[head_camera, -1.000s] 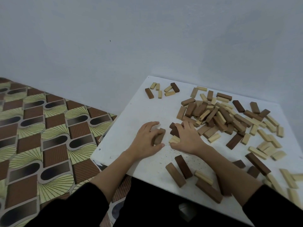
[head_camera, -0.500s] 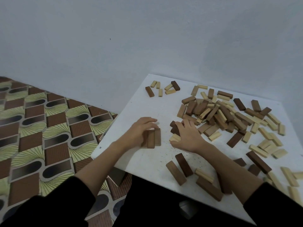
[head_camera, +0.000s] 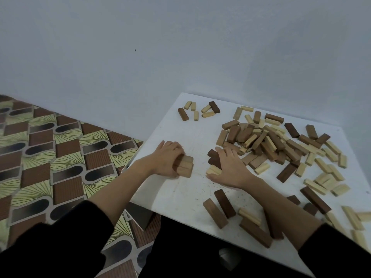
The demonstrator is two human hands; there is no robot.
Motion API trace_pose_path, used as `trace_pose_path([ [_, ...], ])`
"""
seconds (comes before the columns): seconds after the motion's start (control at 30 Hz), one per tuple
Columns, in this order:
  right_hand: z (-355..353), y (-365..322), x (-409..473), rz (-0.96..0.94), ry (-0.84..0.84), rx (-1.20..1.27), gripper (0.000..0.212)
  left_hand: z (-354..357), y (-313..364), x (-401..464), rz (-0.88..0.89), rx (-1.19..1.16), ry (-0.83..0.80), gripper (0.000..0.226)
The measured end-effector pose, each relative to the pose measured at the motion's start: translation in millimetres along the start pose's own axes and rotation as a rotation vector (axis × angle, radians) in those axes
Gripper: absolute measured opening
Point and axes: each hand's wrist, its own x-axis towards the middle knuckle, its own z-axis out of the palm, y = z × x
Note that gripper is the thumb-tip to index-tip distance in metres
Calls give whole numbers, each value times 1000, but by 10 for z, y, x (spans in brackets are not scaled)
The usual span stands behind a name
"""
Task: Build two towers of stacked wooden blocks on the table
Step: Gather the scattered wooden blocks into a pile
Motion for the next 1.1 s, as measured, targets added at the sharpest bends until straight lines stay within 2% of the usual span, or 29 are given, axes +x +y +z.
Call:
trace_pose_path([
  [0.1, -9, 7, -18, -7, -24, 5, 100, 34, -13, -48, -39, -113, -4, 84],
  [0.2, 1, 0, -42, -14, -27, 2, 103, 37, 24, -82, -36, -242, 18, 86],
  [0.37, -29, 3, -41, -10, -12, 99, 87, 33, 79, -119, -83, -370, 45, 83],
  [0.6, 21, 3, -13, -6, 29, 78, 76, 54, 159, -111, -187, -441, 92, 82],
  [0.9, -18, 17, 1, -15, 99, 76, 78, 108, 187, -49, -300, -591, 180, 82],
  [1.1, -267, 142, 29, -6, 233, 46, 73, 43, 320, 231, -305, -668, 308, 74],
])
